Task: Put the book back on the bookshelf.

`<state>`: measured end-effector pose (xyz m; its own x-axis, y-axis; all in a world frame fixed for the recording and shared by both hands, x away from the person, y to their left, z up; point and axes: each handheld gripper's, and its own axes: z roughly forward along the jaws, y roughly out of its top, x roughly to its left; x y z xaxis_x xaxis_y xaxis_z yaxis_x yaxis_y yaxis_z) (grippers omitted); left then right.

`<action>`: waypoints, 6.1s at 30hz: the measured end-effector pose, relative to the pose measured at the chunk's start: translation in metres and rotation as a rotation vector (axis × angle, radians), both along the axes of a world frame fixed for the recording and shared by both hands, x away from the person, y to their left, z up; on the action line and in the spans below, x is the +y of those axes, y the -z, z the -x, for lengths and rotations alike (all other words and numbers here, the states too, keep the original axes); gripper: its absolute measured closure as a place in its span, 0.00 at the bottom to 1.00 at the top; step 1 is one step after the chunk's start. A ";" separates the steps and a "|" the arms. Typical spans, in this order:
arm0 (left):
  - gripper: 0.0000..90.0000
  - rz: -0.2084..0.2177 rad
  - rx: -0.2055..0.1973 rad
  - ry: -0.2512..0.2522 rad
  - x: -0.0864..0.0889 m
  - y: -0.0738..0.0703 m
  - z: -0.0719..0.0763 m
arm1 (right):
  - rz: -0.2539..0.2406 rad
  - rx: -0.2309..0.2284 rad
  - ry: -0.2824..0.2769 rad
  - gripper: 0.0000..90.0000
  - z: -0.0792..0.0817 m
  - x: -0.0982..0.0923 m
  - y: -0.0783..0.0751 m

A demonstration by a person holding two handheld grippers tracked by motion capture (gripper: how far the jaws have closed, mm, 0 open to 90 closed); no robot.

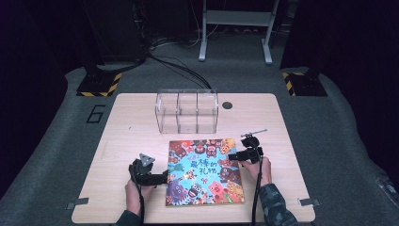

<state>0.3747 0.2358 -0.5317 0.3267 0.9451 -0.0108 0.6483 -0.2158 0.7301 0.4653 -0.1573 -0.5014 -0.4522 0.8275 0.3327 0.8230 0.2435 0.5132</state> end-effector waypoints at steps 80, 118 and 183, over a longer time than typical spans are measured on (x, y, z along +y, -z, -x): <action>0.00 0.139 0.008 0.120 0.000 -0.001 -0.001 | -0.160 -0.045 -0.028 0.60 0.003 0.008 -0.060; 0.00 0.159 0.012 0.154 0.002 -0.001 0.000 | -0.199 -0.042 -0.113 0.65 -0.029 0.037 -0.065; 0.00 0.332 0.122 0.272 -0.002 -0.031 -0.038 | -0.180 -0.271 -0.191 0.64 -0.002 0.032 -0.068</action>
